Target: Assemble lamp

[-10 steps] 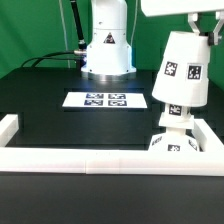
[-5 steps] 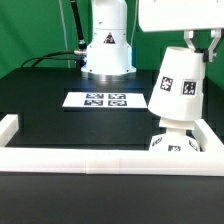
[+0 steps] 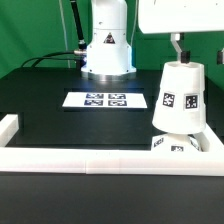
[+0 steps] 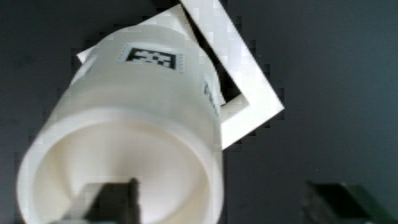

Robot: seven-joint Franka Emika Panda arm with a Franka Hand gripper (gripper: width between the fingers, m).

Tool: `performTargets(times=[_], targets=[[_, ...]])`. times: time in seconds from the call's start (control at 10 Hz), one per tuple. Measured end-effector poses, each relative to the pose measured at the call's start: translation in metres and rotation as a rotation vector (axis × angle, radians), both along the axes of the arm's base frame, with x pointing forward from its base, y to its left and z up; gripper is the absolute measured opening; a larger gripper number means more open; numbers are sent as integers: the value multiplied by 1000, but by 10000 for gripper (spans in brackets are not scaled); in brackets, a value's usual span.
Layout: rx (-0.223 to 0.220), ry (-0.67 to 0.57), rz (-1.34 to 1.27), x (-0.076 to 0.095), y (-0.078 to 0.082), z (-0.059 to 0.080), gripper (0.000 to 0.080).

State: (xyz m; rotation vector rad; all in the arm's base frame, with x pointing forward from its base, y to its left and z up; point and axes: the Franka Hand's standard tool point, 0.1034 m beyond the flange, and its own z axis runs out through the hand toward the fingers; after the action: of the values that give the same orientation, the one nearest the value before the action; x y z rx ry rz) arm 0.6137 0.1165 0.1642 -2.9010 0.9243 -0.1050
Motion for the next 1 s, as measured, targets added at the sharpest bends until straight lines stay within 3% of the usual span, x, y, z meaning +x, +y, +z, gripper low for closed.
performTargets(times=[0.1,0.2,0.5,1.0], targets=[[8,0,-3,-1,-2,10,576],[19,4,-7,-4,-4,22,675],[55,57,-81,-23,-2,51,692],[55,66,-90,-25,-1,51,698]])
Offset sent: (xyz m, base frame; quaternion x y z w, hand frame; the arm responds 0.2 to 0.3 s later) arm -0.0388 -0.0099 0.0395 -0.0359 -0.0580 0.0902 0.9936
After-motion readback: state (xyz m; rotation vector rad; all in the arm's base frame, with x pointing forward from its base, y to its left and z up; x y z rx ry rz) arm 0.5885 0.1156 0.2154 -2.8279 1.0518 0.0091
